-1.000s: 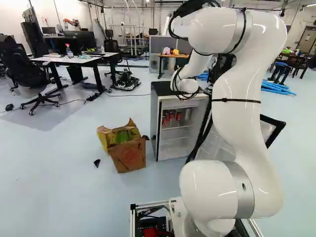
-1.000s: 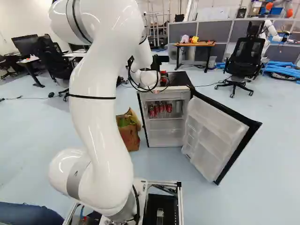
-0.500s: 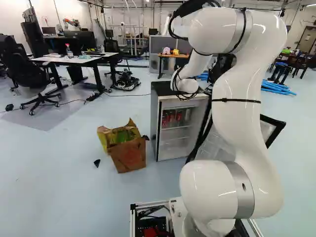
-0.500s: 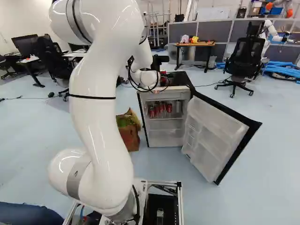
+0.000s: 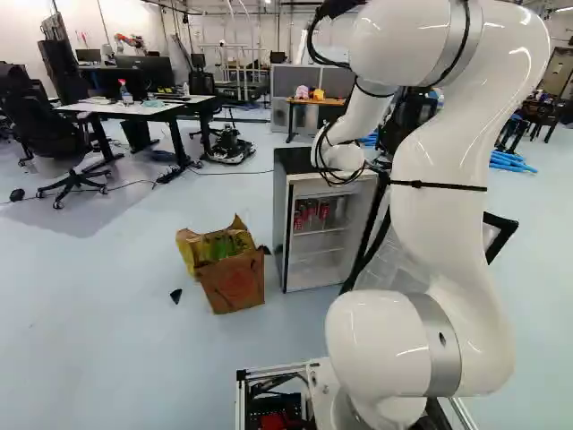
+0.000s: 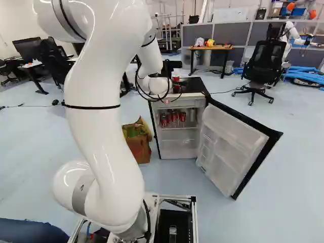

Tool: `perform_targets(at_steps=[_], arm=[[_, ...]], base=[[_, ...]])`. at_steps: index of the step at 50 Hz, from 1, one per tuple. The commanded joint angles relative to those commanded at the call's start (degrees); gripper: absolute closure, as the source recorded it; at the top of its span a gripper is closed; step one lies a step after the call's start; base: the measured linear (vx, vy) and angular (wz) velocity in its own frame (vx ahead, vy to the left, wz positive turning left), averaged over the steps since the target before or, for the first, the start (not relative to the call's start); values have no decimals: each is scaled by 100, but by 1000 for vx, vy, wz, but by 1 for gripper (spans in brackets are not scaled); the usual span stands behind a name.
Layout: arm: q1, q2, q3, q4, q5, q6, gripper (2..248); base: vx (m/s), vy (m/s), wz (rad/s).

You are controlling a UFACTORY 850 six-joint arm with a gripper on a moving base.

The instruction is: Grab a drink from the fridge

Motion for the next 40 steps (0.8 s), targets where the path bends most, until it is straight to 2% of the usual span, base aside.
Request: perform_targets(at_steps=[16,40], arm=[[-97,371,461,0,0,0,3],[-472,622,765,0,-13,0,3]], base=[[0,0,0],[0,0,0]])
